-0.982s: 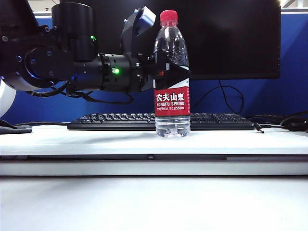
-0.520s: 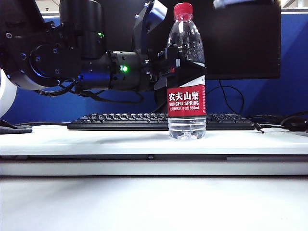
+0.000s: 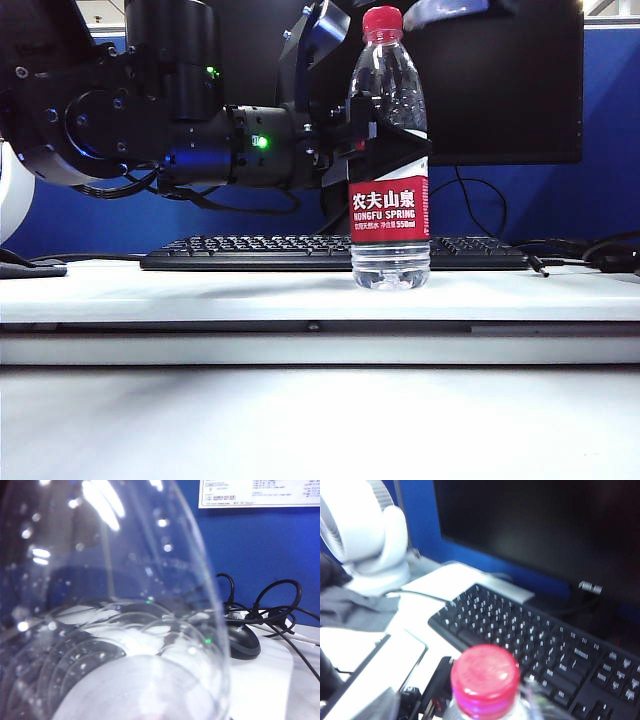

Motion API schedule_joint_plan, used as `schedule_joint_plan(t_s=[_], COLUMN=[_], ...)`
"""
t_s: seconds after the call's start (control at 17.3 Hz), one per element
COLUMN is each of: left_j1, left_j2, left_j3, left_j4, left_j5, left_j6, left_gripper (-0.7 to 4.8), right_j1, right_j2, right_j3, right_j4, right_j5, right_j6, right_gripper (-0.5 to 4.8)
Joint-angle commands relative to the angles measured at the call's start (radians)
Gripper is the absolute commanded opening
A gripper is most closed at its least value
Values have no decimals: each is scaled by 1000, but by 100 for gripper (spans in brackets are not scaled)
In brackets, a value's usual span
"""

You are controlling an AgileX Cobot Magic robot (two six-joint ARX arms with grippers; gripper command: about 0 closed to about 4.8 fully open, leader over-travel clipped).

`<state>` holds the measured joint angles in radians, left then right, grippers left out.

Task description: Unscrew the cap from the plastic bottle on the table.

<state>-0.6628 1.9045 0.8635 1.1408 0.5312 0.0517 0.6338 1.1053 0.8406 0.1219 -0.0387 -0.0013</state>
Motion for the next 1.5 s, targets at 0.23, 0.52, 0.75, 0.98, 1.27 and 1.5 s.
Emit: schedule_joint_plan(t_s=[0.23,0.52,0.75,0.98,1.27,1.5], left_j1=[-3,-3,-3,-3,-3,-3], left_j2=[-2,-2,-2,-2,-2,-2], left_j3=[6,6,7,7,7,7], left_j4=[2,-2,-3,-35,-53,-93], left_j5=[8,13,34,34,44,79], left_j6=[-3,-3,-3,2,12,45], left_gripper=[295,295,295,295,295,295], right_j1=[15,13,13,12,-66,-213], right_j2=[42,43,74,76,31,27], right_j3=[6,5,6,6,6,6], right_j4=[101,99,97,86,-29,-80], right_j5=[22,66,66,65,-80,-430], right_j6=[10,9,10,12,13,50], right_gripper=[264,186,168,94,94,94])
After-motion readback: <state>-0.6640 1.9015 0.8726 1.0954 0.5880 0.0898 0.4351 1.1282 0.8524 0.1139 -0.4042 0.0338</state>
